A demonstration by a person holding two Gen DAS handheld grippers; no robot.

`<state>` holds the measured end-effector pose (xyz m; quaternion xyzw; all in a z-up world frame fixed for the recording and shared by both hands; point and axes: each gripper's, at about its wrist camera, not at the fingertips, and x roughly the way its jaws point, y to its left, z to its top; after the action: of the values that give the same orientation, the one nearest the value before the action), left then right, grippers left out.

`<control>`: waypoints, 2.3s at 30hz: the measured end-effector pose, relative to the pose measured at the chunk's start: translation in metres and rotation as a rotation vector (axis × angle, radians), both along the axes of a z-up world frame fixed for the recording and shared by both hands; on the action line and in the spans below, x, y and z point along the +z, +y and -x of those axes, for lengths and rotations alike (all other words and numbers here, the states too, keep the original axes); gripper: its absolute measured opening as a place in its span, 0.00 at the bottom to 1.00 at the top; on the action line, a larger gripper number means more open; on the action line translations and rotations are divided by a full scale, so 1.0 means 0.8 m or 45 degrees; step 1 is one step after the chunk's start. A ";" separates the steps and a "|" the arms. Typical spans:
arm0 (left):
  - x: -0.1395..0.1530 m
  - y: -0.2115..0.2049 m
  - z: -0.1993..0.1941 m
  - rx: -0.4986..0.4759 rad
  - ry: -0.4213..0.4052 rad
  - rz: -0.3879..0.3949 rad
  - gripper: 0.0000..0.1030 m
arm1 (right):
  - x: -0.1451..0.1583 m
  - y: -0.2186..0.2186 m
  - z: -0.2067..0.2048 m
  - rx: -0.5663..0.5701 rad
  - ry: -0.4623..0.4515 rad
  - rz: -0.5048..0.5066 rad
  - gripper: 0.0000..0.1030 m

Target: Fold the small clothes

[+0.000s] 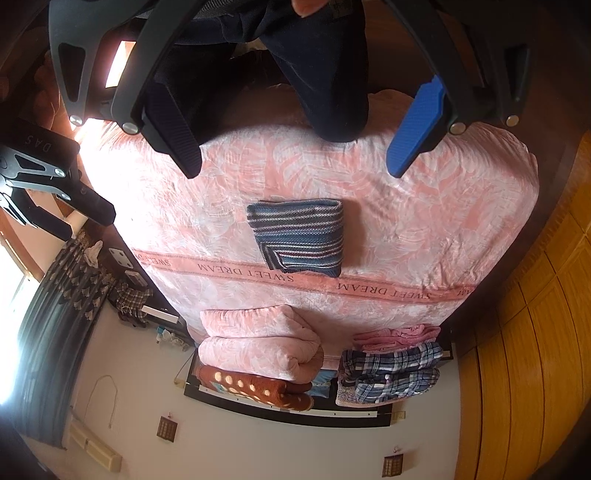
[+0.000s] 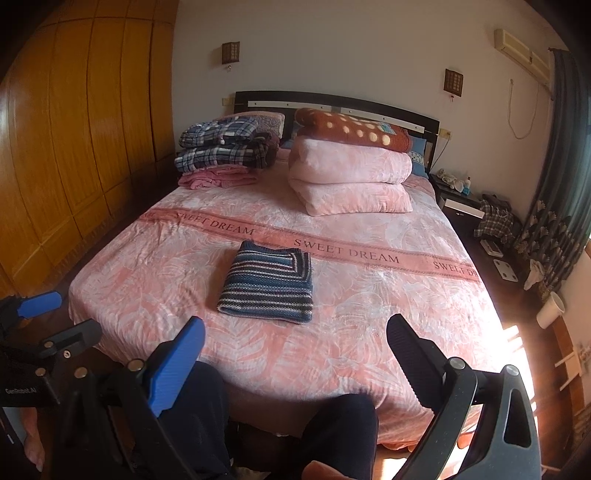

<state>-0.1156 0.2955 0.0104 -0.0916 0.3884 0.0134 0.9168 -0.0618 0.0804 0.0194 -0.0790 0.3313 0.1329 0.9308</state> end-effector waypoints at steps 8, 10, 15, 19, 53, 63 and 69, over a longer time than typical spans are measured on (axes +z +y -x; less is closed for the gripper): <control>0.000 -0.002 -0.021 -0.017 0.031 -0.012 0.97 | -0.007 -0.005 -0.016 0.000 0.033 -0.020 0.96; 0.000 -0.005 -0.022 -0.023 0.034 -0.013 0.97 | -0.007 -0.006 -0.017 -0.005 0.029 -0.014 0.96; 0.000 -0.010 -0.026 -0.043 0.035 -0.007 0.97 | -0.008 -0.007 -0.019 -0.015 0.020 0.005 0.96; 0.000 -0.012 -0.028 -0.051 0.038 -0.006 0.97 | -0.009 -0.006 -0.019 -0.012 0.014 0.002 0.96; -0.003 -0.001 -0.049 -0.003 0.062 -0.051 0.97 | -0.024 0.011 -0.044 0.029 0.048 -0.002 0.96; -0.011 0.001 -0.057 0.021 0.060 -0.074 0.97 | -0.031 0.012 -0.046 0.033 0.051 -0.009 0.96; -0.014 0.001 -0.056 0.023 0.063 -0.075 0.97 | -0.037 0.011 -0.049 0.036 0.063 -0.009 0.96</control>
<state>-0.0707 0.2965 -0.0005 -0.0676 0.4095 0.0355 0.9091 -0.0225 0.0894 -0.0099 -0.0773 0.3525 0.1492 0.9206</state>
